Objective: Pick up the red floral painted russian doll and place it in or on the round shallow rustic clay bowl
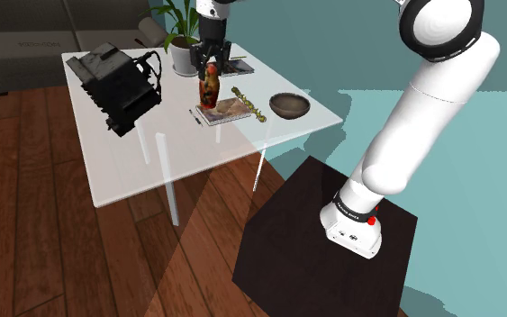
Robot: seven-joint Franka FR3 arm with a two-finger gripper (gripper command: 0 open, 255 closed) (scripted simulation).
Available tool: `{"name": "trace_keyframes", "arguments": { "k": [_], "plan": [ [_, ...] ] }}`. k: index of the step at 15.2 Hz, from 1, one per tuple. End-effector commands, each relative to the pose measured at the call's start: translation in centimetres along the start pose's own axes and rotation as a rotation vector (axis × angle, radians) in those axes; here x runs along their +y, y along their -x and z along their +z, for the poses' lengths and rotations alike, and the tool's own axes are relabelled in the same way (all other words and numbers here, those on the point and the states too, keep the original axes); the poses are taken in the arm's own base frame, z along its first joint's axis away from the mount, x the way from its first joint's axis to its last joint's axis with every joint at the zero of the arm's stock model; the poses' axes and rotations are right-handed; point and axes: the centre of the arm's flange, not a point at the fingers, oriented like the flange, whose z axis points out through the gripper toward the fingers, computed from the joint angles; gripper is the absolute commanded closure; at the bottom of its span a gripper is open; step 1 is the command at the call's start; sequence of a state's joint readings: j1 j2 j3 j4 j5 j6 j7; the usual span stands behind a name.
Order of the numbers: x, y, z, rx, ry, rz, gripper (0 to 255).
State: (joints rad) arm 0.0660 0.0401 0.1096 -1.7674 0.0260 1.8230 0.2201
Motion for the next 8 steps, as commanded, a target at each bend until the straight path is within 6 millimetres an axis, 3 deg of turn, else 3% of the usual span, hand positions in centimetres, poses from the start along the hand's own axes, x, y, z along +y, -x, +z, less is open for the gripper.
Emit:
{"name": "trace_keyframes", "arguments": {
  "k": [1, 3, 8],
  "plan": [
    [0.0, -0.1, -1.0, 0.0, 0.0, 0.0, 255],
    [-0.1, -0.1, -1.7, 0.0, 0.0, 0.0, 255],
    [6.1, 1.9, -2.6, 0.0, 0.0, 0.0, 255]
  ]
}}
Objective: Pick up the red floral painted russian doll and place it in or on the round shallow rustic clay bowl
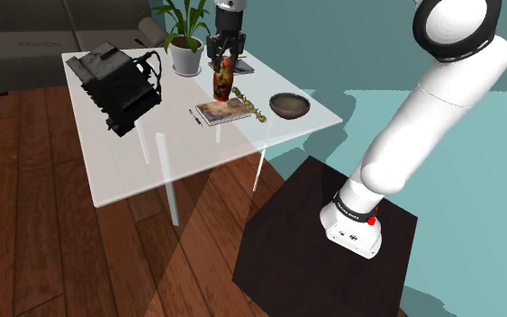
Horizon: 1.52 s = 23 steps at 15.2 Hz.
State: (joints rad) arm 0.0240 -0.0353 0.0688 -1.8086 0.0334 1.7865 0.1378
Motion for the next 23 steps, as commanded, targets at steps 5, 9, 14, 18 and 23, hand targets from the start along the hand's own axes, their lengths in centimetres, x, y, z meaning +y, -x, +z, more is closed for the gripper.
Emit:
{"name": "trace_keyframes", "arguments": {
  "k": [5, 9, 14, 18, 23],
  "plan": [
    [7.6, 2.5, -1.4, 0.0, -0.001, -0.001, 255],
    [12.6, 4.1, -2.2, 0.0, -0.001, -0.001, 255],
    [18.8, 6.2, -3.1, 0.0, -0.001, -0.001, 255],
    [23.8, 7.8, -3.8, 0.0, -0.001, -0.001, 255],
    [30.0, 9.8, -4.7, 0.0, -0.001, -0.001, 255]
  ]
}}
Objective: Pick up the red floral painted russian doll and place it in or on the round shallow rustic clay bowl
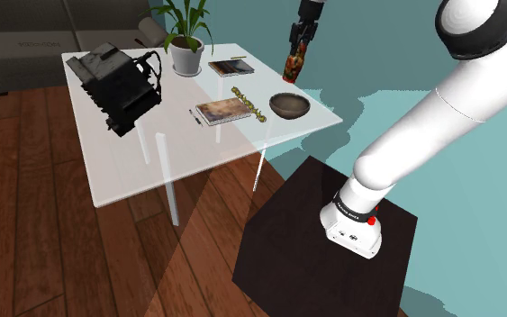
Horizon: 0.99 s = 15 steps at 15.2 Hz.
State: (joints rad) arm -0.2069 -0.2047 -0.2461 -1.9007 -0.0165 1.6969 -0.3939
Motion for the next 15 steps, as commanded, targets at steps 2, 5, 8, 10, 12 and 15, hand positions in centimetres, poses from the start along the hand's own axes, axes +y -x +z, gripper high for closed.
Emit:
{"name": "trace_keyframes", "arguments": {
  "k": [2, 5, 8, 10, 12, 15],
  "plan": [
    [3.8, 1.3, -0.7, 0.001, 0.0, -0.001, 255],
    [5.6, 1.9, 0.1, 0.001, 0.0, -0.001, 255],
    [5.6, 1.9, 1.7, 0.001, 0.0, -0.001, 255],
    [5.7, 1.9, 2.7, 0.001, 0.0, -0.001, 255],
    [5.7, 1.9, 3.8, 0.001, 0.0, -0.001, 255],
    [5.8, 1.9, 5.3, 0.001, 0.0, -0.001, 255]
  ]
}}
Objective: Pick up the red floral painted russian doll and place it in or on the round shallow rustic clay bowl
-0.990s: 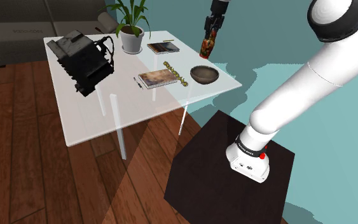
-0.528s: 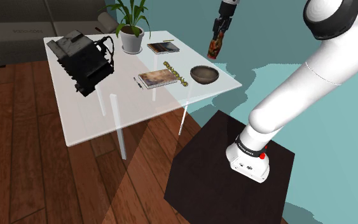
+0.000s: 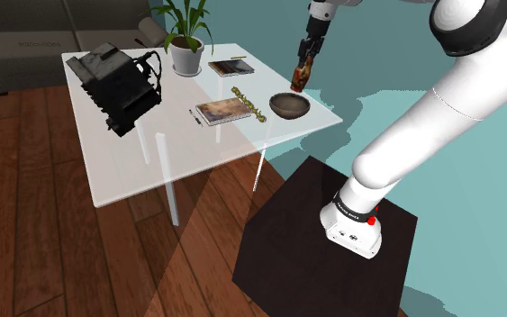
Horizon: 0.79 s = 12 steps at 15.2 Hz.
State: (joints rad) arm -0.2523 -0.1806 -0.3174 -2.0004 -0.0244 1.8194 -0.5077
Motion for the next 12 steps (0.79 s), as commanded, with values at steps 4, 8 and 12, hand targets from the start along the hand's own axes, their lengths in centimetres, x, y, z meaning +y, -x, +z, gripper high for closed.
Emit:
{"name": "trace_keyframes", "arguments": {
  "k": [4, 8, 12],
  "plan": [
    [0.1, 0.1, 2.6, 0.001, 0.0, 0.0, 255],
    [0.2, 0.1, 4.7, 0.001, 0.0, 0.0, 255],
    [0.2, 0.1, 5.5, 0.001, 0.0, 0.0, 255]
  ]
}}
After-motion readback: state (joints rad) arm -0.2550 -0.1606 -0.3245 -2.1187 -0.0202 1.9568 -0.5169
